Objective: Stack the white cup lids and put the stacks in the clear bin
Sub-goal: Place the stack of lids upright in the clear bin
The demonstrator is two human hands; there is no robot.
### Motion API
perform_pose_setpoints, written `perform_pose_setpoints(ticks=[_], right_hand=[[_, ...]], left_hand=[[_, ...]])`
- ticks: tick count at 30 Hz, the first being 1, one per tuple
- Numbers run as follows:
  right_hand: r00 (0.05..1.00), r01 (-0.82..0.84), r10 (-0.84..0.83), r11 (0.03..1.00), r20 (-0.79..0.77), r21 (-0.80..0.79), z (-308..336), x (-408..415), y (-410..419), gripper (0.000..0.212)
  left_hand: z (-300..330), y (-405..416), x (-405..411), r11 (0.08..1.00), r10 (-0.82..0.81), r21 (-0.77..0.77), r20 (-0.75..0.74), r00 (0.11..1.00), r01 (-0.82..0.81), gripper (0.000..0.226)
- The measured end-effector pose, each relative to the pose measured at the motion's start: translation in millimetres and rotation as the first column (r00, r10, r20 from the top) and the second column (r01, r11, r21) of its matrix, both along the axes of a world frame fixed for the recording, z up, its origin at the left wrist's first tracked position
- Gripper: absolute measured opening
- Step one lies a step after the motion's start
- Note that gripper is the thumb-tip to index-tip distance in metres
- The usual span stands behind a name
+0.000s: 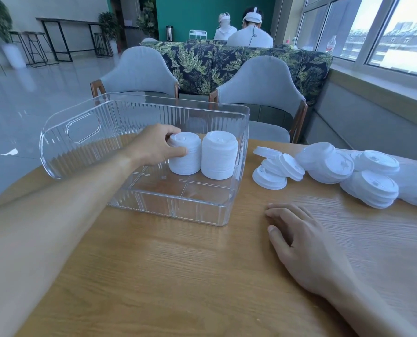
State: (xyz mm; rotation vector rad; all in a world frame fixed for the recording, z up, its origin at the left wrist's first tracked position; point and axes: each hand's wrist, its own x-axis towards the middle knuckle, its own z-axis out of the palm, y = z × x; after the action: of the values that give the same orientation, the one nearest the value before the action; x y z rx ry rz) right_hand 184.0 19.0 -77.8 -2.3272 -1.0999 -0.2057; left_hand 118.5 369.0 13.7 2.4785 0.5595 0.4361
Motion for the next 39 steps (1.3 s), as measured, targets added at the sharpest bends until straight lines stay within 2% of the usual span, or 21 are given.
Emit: perform_pose_setpoints(ticks=[4, 6, 11, 13, 15, 18, 23, 26, 29, 35, 39], right_hand=[[1.0, 0.006, -0.006, 1.0, 0.003, -0.008, 0, 0, 0, 0.025], [1.0, 0.008, -0.008, 1.0, 0.0, -0.008, 0, 0, 0, 0.025], [1.0, 0.028, -0.028, 1.0, -0.006, -0.005, 2, -3, -2, 0.025], [0.999, 0.041, -0.041, 0.999, -0.014, 0.005, 3, -6, -3, 0.025], [0.999, 0.045, -0.045, 0.999, -0.017, 0.01, 3, -8, -5, 0.022], [0.998, 0.056, -0.056, 0.998, -0.013, 0.003, 6, -13, -8, 0.02], [0.998, 0.056, -0.056, 0.998, 0.002, -0.02, 8, -30, -19, 0.018], [1.0, 0.029, -0.029, 1.0, -0.001, -0.009, 7, -39, -30, 0.019], [1.0, 0.02, -0.02, 1.0, 0.008, 0.0, 6, -44, -44, 0.018], [0.998, 0.045, -0.046, 0.999, 0.033, 0.004, 5, -47, -84, 0.019], [0.996, 0.081, -0.081, 0.997, 0.035, 0.011, 6, -41, -115, 0.019]], left_hand=[[-3, -5, -2, 1.0, -0.007, 0.006, 0.018, 1.0, 0.007, 0.038], [-5, -6, -1, 1.0, -0.001, 0.009, 0.023, 1.0, 0.001, 0.043], [-14, -8, -8, 0.999, 0.047, -0.003, 0.064, 0.997, -0.046, 0.085], [-16, -12, -13, 0.997, 0.074, 0.019, 0.113, 0.991, -0.077, 0.09], [-15, -21, -19, 0.99, 0.105, 0.078, 0.165, 0.981, -0.119, 0.084], [-12, -44, -29, 0.971, 0.12, 0.171, 0.255, 0.959, -0.167, 0.061], [-13, -98, -49, 0.952, 0.107, 0.213, 0.44, 0.891, -0.219, 0.003], [-19, -134, -61, 0.956, 0.114, 0.173, 0.524, 0.844, -0.236, 0.025], [-27, -175, -73, 0.978, 0.082, 0.114, 0.557, 0.827, -0.174, 0.039], [-63, -246, -80, 0.995, 0.081, 0.021, 0.471, 0.879, -0.102, 0.045], [-77, -274, -69, 0.997, 0.068, 0.024, 0.313, 0.947, -0.08, 0.039]])
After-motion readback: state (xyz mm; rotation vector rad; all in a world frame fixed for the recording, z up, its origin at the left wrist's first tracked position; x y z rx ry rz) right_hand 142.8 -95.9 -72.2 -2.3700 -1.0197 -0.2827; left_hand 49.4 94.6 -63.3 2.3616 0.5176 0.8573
